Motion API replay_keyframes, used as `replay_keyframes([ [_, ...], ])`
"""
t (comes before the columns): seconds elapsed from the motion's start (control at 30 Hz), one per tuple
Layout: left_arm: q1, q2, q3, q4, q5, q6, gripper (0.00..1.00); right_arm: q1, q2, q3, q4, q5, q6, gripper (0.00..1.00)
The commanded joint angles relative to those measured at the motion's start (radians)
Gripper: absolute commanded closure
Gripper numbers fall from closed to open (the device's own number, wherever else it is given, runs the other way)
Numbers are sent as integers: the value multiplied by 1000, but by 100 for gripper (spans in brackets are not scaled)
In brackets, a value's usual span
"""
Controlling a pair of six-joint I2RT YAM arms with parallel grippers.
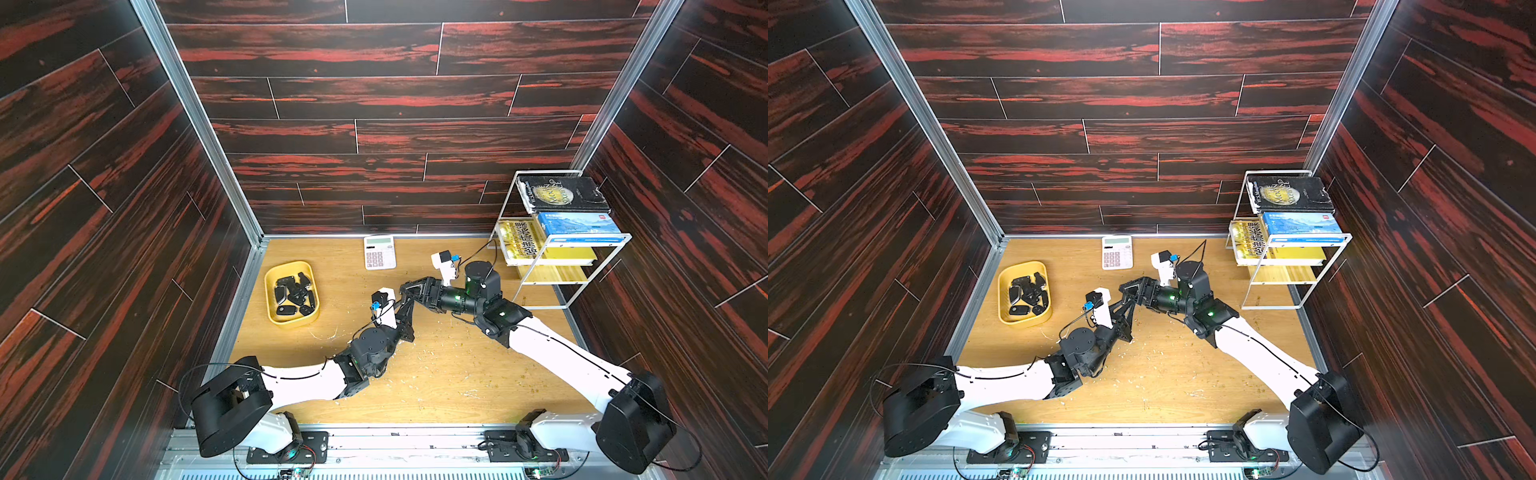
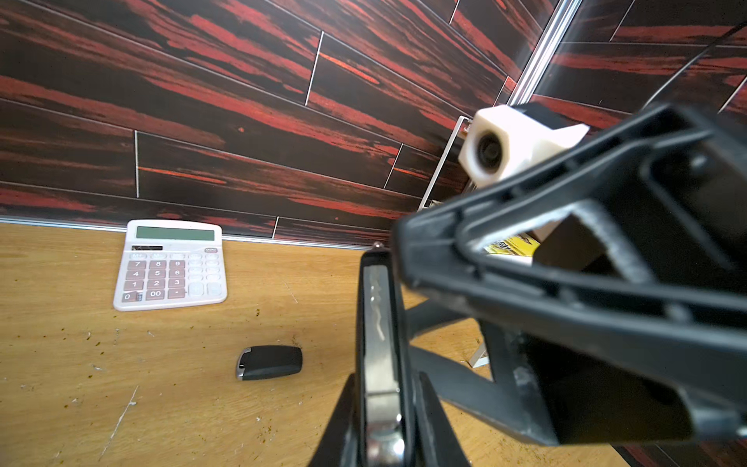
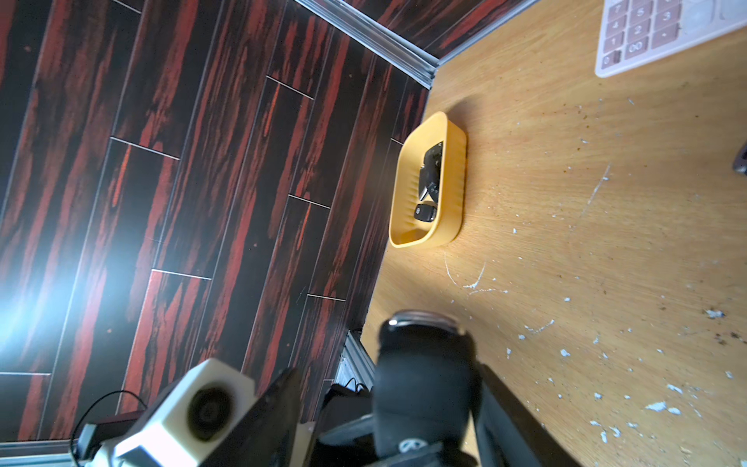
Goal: Place the car key into the storage box
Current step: Pick up the car key from the center of the board, then place the car key in the storage box.
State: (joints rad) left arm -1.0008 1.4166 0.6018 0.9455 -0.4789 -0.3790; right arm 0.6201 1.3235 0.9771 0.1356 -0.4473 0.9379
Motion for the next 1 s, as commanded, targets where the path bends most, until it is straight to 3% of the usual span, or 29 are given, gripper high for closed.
replay_keyframes([
  [0.0, 8, -10, -14, 1, 6, -20, 97, 0, 3, 34, 11, -14, -20, 29],
  [0.17, 37, -76, -36, -60, -10, -34, 97, -26, 18, 75, -14, 16, -41, 29],
  [0.33, 111, -292, -72, -329, -64, -58, 94, -100, 13, 105, -34, 60, -64, 28],
  [0.57, 353, -591, -33, -819, -8, -49, 94, -220, 8, 64, 26, -4, -33, 28],
  [0.73, 576, -594, 98, -1096, 111, -38, 94, -225, 9, 14, 70, -30, -15, 28],
  [0.87, 788, -496, 169, -1188, 322, -67, 95, -226, 4, -19, 84, -45, -11, 28],
  [0.97, 888, -413, 218, -1229, 402, -54, 96, -227, -5, -29, 72, -48, -19, 28],
])
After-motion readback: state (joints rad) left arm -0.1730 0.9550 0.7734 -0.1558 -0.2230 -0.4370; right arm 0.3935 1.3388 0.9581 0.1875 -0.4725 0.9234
